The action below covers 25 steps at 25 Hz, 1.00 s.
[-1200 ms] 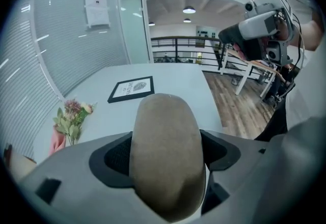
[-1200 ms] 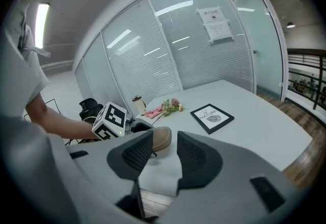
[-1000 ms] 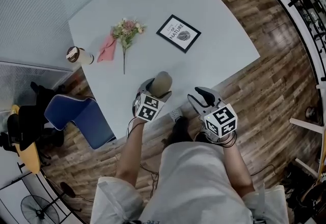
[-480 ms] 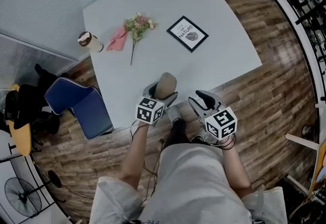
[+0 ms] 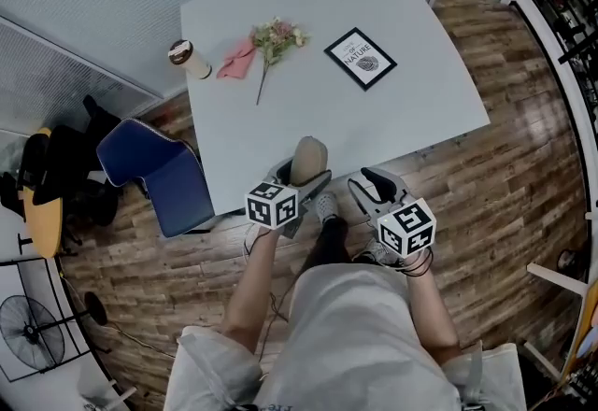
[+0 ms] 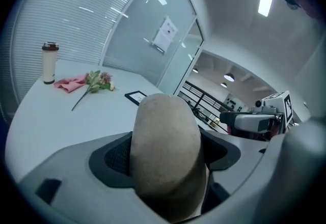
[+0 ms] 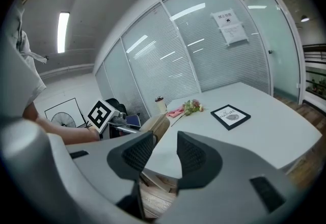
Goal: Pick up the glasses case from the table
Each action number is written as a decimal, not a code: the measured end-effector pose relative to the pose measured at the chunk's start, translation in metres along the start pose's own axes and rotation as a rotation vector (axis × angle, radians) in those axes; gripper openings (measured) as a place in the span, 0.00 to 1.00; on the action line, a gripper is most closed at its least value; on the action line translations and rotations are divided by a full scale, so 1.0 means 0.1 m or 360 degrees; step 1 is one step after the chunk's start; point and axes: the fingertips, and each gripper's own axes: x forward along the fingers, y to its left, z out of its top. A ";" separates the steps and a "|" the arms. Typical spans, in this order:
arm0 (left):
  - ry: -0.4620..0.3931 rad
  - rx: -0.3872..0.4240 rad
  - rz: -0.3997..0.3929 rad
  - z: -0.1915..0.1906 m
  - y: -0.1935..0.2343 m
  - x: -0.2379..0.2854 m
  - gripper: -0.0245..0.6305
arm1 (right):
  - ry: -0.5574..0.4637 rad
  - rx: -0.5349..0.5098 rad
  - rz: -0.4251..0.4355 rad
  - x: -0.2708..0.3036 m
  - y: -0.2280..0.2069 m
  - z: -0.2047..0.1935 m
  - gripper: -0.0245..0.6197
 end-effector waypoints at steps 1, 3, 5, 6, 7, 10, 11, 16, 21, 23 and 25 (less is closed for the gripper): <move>-0.0018 -0.0024 0.0008 -0.01 -0.02 -0.04 0.63 | -0.0010 0.0003 0.0005 -0.02 0.01 -0.01 0.26; -0.0057 -0.0074 0.0029 -0.03 -0.06 -0.12 0.63 | -0.0033 0.0013 0.0014 -0.07 0.04 -0.01 0.26; -0.0106 -0.0136 0.0053 -0.04 -0.11 -0.20 0.63 | -0.0054 0.0022 0.0025 -0.12 0.07 -0.03 0.26; -0.0132 -0.0172 0.0063 -0.06 -0.13 -0.24 0.63 | -0.0061 0.0024 0.0029 -0.15 0.08 -0.04 0.26; -0.0158 -0.0208 0.0072 -0.07 -0.16 -0.28 0.63 | -0.0062 0.0022 0.0031 -0.18 0.09 -0.06 0.26; -0.0234 -0.0296 0.0093 -0.12 -0.25 -0.38 0.63 | -0.0034 -0.0019 0.0006 -0.26 0.11 -0.18 0.26; -0.0254 -0.0311 0.0101 -0.14 -0.28 -0.42 0.63 | -0.0028 -0.0026 0.0000 -0.29 0.11 -0.22 0.26; -0.0356 -0.0371 0.0156 -0.24 -0.44 -0.58 0.63 | -0.0045 0.0001 0.0040 -0.44 0.23 -0.36 0.26; -0.0503 -0.0471 0.0217 -0.34 -0.56 -0.72 0.63 | -0.0059 0.0023 0.0122 -0.57 0.36 -0.48 0.26; -0.0552 -0.0506 0.0230 -0.37 -0.61 -0.78 0.63 | -0.0058 0.0024 0.0140 -0.60 0.39 -0.51 0.26; -0.0578 -0.0522 0.0237 -0.42 -0.66 -0.85 0.63 | -0.0073 0.0053 0.0138 -0.65 0.41 -0.55 0.26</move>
